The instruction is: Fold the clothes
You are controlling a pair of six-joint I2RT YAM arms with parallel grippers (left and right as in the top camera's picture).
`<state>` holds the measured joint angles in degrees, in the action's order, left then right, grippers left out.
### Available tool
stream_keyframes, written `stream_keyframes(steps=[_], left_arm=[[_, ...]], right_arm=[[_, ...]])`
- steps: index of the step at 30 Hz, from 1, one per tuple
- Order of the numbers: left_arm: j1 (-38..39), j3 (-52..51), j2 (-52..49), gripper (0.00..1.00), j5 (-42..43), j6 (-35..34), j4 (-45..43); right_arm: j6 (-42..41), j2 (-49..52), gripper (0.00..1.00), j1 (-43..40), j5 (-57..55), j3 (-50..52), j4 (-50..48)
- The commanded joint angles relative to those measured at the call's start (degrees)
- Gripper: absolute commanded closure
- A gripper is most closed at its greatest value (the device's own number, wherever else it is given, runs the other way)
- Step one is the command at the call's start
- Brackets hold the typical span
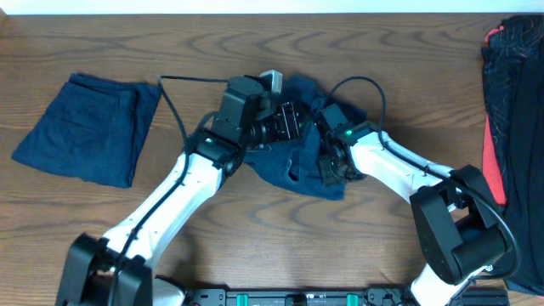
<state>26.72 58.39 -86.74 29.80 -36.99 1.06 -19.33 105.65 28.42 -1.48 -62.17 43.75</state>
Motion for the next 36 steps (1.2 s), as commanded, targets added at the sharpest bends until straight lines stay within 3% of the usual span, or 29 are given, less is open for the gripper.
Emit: stream_keyframes(steps=[1,8,11,15,29,36], left_arm=[[-1.97,1.49,4.15,0.51,1.86,4.9,0.02],[-6.36,1.46,5.22,0.51,-5.9,7.98,8.39],[-6.8,1.46,4.35,0.51,-9.7,9.33,11.91],[-6.78,1.46,2.16,0.51,-10.38,9.35,13.05],[-6.6,1.46,-10.47,0.51,-10.43,9.38,13.42],[-6.62,1.46,-17.29,0.51,-10.4,9.35,15.26]], right_arm=[[-1.68,-5.07,0.53,-1.33,-1.99,-0.07,3.63],[-1.05,-21.53,0.45,-6.6,-4.81,-3.45,7.65],[7.02,-27.39,0.48,-7.32,3.3,-3.89,3.02],[9.22,-29.24,0.53,-7.37,7.54,-3.87,-0.55],[9.55,-7.54,0.54,-7.48,10.16,-3.69,-1.38],[4.94,0.76,0.54,-7.63,-0.52,-3.67,-2.4]])
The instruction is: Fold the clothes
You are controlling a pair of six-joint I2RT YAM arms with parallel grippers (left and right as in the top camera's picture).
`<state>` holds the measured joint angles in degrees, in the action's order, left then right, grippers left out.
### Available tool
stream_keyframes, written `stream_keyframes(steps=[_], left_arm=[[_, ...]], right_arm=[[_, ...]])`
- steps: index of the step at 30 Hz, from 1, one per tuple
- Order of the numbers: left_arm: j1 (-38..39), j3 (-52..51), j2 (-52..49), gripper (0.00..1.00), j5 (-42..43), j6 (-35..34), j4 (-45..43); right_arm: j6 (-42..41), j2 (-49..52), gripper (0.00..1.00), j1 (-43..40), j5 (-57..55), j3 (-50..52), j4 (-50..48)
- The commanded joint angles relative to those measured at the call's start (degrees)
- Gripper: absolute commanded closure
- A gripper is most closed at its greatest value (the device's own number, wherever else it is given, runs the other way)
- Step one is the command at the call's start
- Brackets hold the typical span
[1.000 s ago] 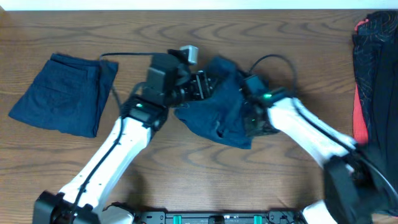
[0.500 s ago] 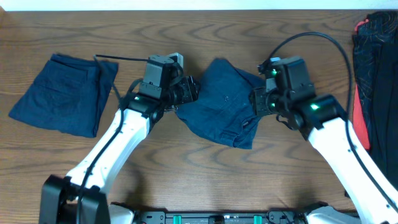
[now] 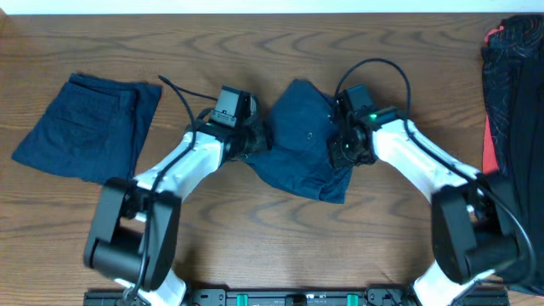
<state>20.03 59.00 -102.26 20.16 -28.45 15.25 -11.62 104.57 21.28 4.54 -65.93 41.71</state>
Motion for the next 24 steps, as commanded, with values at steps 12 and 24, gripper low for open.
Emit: stream_keyframes(steps=[12,24], left_arm=[[2.58,0.85,-3.93,0.66,8.52,0.74,20.83],[6.86,0.9,5.73,0.6,8.24,2.32,31.39]], right_arm=[[-1.6,3.34,0.46,-2.43,-10.75,0.07,-12.79],[1.27,-3.17,0.37,-2.58,-10.75,-2.64,-8.74]])
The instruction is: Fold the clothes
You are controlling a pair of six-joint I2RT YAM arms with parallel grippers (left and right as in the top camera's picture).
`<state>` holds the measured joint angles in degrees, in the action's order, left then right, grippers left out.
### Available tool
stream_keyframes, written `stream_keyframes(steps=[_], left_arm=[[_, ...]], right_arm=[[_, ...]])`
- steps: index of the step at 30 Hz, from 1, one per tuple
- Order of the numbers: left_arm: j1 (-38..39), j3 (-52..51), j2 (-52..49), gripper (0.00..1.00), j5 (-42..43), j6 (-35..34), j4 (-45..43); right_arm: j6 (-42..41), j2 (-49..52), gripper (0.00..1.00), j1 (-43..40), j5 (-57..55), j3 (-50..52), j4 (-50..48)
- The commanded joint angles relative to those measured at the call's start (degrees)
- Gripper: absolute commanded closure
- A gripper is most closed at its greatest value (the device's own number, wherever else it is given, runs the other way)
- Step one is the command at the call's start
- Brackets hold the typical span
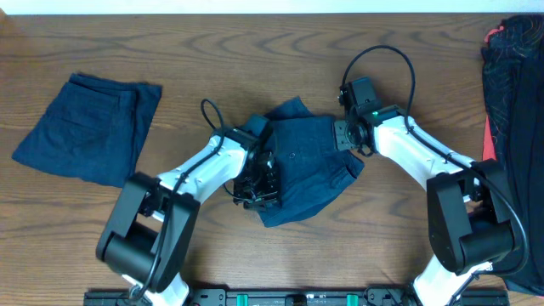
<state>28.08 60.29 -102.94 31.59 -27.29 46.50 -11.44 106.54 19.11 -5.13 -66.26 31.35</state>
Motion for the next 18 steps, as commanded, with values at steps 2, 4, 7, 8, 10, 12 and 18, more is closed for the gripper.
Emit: stream_keyframes(steps=[2,4,7,8,10,12,18], left_arm=[[-2.19,-0.37,11.04,0.58,-8.52,1.9,-1.18],[-3.19,-0.37,15.32,0.46,-15.89,2.05,-3.43],[-5.22,-0.37,20.85,0.3,-29.53,3.48,-10.86],[-5.77,-0.37,21.2,0.31,-30.56,5.29,-13.44],[-6.84,-0.37,20.72,0.3,-30.8,8.98,-18.62],[-7.85,-0.37,19.12,0.3,-30.8,11.13,-23.58],[-10.12,-0.37,10.47,0.31,-30.75,12.26,-33.42]], right_arm=[[1.07,-9.11,0.37,-0.42,-0.59,-3.21,4.42],[1.05,-13.49,0.37,-0.37,2.23,-3.87,7.48],[1.01,-19.56,0.46,-0.26,10.47,-3.85,14.34],[0.98,-20.28,0.52,-0.15,12.17,-3.8,16.5],[0.98,-20.74,0.59,0.31,14.12,-3.74,20.81],[0.98,-20.28,0.6,0.98,14.43,-3.23,23.65],[1.01,-18.21,0.6,3.56,17.97,0.39,25.18]])
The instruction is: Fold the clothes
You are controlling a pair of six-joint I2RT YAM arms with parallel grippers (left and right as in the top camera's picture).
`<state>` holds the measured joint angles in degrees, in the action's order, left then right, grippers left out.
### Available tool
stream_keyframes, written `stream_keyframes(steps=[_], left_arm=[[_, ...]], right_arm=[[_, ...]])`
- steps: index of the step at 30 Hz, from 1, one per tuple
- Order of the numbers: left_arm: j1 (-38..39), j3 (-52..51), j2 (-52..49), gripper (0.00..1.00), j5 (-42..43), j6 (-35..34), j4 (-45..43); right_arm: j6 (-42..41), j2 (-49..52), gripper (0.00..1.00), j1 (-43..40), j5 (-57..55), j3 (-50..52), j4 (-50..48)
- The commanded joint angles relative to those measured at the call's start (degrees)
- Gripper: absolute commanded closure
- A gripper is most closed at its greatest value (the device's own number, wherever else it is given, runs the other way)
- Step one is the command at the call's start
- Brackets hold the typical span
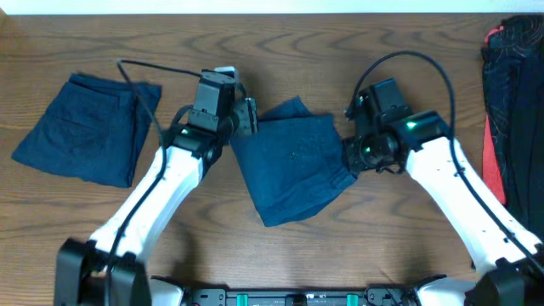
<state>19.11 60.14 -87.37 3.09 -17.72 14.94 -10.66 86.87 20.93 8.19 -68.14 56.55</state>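
Observation:
A dark blue garment lies spread and partly flattened in the middle of the wooden table. My left gripper is at its upper left corner, fingers at the cloth edge. My right gripper is at the garment's right edge. Whether either one grips cloth cannot be told from above. A folded dark blue garment lies at the far left.
A pile of black and red clothes sits at the table's right edge. Both arms reach in from the near edge of the table, with black cables looping above each wrist.
My left gripper has moved from the garment's lower left to its upper left corner. My right gripper has shifted down to the right edge. The cloth lies wider and flatter.
First both grippers were bunched over a crumpled dark blue garment in the middle. Then they stood at its left and right sides with the cloth partly opened. Later the left gripper was at the lower left edge. Now the garment lies spread between them.

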Motion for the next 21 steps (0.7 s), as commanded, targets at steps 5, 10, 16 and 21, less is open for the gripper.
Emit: stream_keyframes(steps=[5,10,16,21], left_arm=[[-1.38,-0.24,-12.74,0.32,1.55,2.69,-1.46],[-1.36,-0.24,-16.72,0.5,7.28,2.67,3.98],[-1.36,-0.24,-16.72,0.74,7.52,2.62,18.23],[-1.31,-0.24,-16.72,0.77,15.28,2.45,26.53]], right_arm=[[0.22,2.75,0.59,4.33,6.43,5.79,-2.03],[-0.04,4.44,0.58,4.61,4.98,9.68,-4.87],[-2.75,8.5,0.54,4.42,-4.0,14.08,-15.45],[-2.25,12.5,0.54,4.22,-5.01,14.64,-24.81]])
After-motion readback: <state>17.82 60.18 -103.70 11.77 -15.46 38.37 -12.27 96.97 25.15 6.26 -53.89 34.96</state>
